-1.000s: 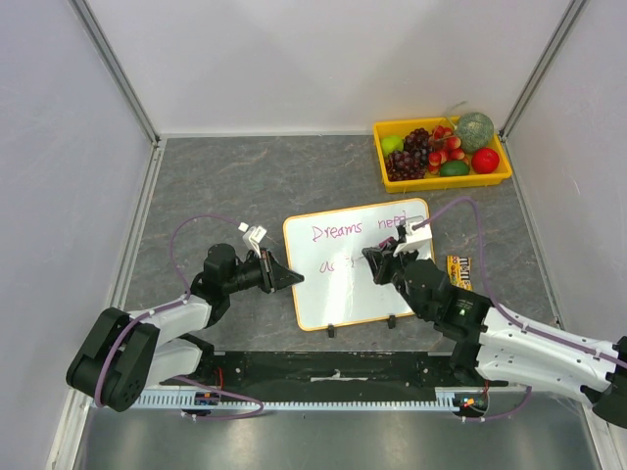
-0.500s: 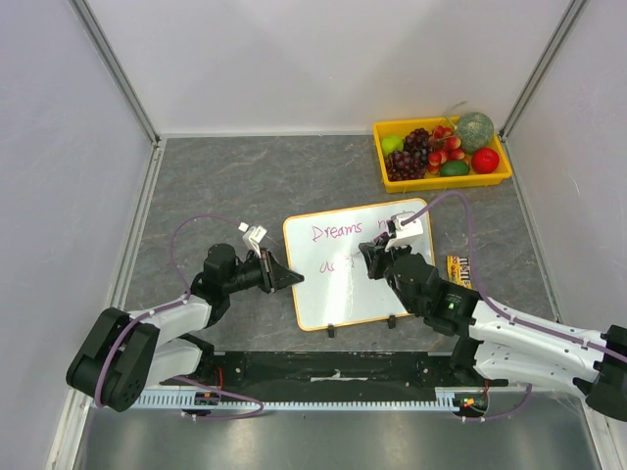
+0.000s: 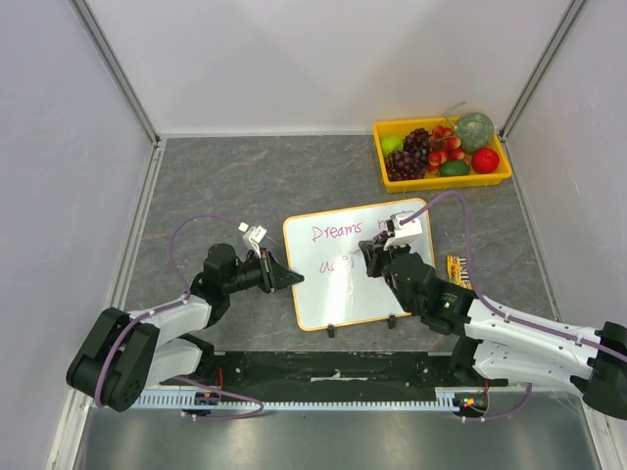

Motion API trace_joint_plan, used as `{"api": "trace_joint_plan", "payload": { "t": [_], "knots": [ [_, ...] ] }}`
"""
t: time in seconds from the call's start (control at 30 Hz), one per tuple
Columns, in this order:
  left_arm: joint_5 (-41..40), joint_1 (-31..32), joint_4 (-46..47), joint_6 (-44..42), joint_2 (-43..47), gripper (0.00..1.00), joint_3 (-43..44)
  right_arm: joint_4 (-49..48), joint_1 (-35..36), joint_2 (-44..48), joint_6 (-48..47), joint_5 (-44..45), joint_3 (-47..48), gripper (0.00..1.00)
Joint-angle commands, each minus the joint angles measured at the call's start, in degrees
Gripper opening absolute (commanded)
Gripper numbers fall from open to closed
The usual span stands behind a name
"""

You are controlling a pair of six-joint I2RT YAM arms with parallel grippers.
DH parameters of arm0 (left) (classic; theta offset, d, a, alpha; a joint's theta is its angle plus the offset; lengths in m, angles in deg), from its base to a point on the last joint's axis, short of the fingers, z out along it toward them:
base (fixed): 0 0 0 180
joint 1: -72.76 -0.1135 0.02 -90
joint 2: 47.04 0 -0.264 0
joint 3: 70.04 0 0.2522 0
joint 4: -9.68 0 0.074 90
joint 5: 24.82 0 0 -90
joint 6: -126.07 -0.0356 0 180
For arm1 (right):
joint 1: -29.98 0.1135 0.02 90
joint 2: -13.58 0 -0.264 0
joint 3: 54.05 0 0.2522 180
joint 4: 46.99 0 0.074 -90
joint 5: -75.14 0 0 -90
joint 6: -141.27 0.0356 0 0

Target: Write a sentence on the whiteboard

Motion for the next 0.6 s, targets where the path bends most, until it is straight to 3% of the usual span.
{"api": "trace_joint_plan", "payload": {
  "t": [0.0,0.57],
  "knots": [
    [-4.44,0.2,-3.03,-5.6,-0.34,0.02,-0.01,-2.04,-0.23,-0.2,0.23,2.41,-1.2,0.0],
    [-4.53,0.2,-3.2,-5.59,-0.34,0.02,-0.01,-0.03,-0.4,6.65,1.46,1.79,-2.69,0.0]
  ]
}}
